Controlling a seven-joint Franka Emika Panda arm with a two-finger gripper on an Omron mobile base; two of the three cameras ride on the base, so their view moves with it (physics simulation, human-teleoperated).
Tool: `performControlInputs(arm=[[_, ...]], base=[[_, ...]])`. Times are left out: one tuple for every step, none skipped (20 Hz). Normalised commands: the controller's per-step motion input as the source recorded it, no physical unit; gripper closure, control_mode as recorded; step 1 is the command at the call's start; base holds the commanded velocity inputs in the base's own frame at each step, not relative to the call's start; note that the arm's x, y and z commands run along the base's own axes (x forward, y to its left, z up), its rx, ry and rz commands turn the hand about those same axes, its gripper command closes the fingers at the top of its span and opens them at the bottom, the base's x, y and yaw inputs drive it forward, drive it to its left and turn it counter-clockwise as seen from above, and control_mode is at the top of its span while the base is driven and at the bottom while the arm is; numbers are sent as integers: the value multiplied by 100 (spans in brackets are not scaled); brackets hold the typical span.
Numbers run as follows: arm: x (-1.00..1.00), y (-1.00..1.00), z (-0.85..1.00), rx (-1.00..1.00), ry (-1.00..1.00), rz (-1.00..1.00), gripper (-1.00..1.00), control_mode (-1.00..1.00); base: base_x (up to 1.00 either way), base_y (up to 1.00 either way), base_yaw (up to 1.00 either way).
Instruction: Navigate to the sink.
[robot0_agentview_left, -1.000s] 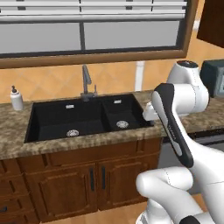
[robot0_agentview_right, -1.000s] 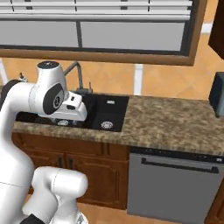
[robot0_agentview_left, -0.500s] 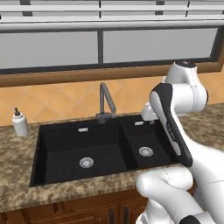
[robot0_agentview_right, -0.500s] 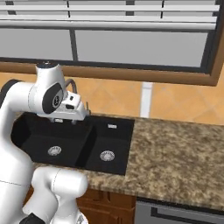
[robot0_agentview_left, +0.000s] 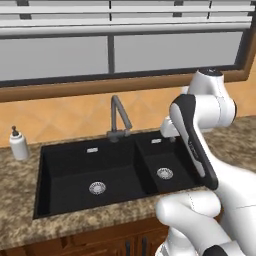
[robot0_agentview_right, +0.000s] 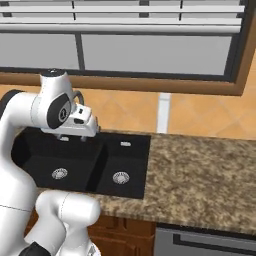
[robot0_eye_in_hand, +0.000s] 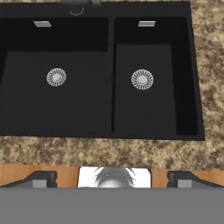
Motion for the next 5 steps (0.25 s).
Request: performControlInputs(arm=[[0, 0, 0, 0, 0, 0, -100, 100], [0, 0, 0, 0, 0, 0, -100, 100], [0, 0, 0, 0, 0, 0, -100, 100], [0, 0, 0, 0, 0, 0, -100, 100], [0, 0, 0, 0, 0, 0, -100, 100]], base=[[78, 53, -20], [75, 54, -20], [69, 54, -21], [65, 51, -21], [64, 54, -21]])
